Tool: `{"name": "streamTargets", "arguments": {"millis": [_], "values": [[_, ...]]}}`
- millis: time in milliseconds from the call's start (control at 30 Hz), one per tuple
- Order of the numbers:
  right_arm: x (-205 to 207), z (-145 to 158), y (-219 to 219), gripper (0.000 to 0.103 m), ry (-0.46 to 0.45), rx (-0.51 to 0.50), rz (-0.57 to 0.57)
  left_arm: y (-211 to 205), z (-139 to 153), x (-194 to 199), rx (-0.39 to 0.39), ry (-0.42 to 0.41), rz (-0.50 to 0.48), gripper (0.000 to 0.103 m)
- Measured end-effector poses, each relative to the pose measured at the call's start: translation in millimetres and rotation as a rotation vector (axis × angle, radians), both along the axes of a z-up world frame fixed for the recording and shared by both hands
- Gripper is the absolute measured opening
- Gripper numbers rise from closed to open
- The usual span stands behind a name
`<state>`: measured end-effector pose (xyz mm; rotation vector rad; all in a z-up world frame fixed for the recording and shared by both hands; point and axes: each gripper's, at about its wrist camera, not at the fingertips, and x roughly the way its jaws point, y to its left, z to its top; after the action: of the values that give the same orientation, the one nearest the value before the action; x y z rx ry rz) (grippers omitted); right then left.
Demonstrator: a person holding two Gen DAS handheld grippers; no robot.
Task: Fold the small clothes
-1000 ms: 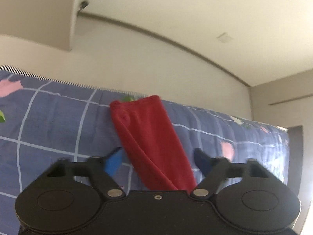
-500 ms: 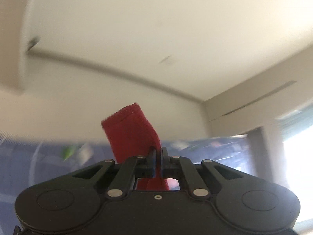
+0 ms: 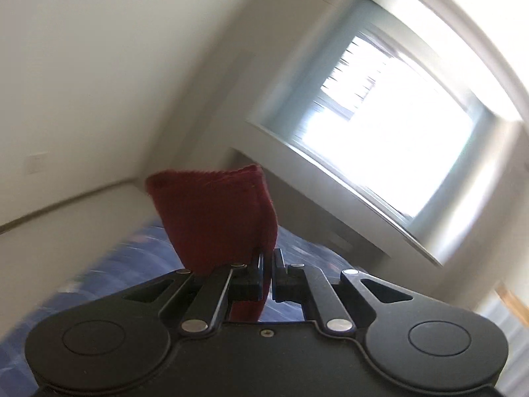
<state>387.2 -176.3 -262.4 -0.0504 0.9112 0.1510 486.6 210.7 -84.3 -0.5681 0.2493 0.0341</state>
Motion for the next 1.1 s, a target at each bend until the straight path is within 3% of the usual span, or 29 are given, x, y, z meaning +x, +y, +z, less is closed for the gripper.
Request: {"name": "streamTargets", "arguments": {"millis": [100,300,467,600,667,833,900,1100], "values": [[-0.2,3.0,-26.5,0.103,-0.010,-0.002,-0.054,-60.7,-0.7,30.2,0.068,0.007,-0.168,0.004],[-9.5,7.0,-85.1,0.103,-0.015,-0.024,-0.160,-193.1,-39.3,62.8,0.264,0.088,-0.463,0.004],[-23.7,0.0,-129.6,0.103,0.014,-0.036,-0.243,-264.1,-107.2,40.8,0.266,0.224,-0.599,0.004],[-33.6,-8.8,-156.8,0.103,0.050,-0.035,-0.290,-293.4,-159.8,45.2,0.234,0.370,-0.613,0.005],[-38.2,-11.1,-164.1,0.103,0.059,-0.027,-0.302,-299.5,-167.4,36.0,0.226,0.416,-0.617,0.006],[-41.9,-9.6,-169.8,0.103,0.069,-0.017,-0.309,-306.4,-177.5,25.4,0.186,0.491,-0.615,0.027],[-38.9,-8.7,-167.4,0.103,0.068,-0.015,-0.300,-306.3,-174.9,20.0,0.177,0.500,-0.621,0.042],[-24.7,-6.3,-150.3,0.103,0.054,-0.005,-0.261,-290.0,-163.7,10.0,0.167,0.494,-0.613,0.073]]}}
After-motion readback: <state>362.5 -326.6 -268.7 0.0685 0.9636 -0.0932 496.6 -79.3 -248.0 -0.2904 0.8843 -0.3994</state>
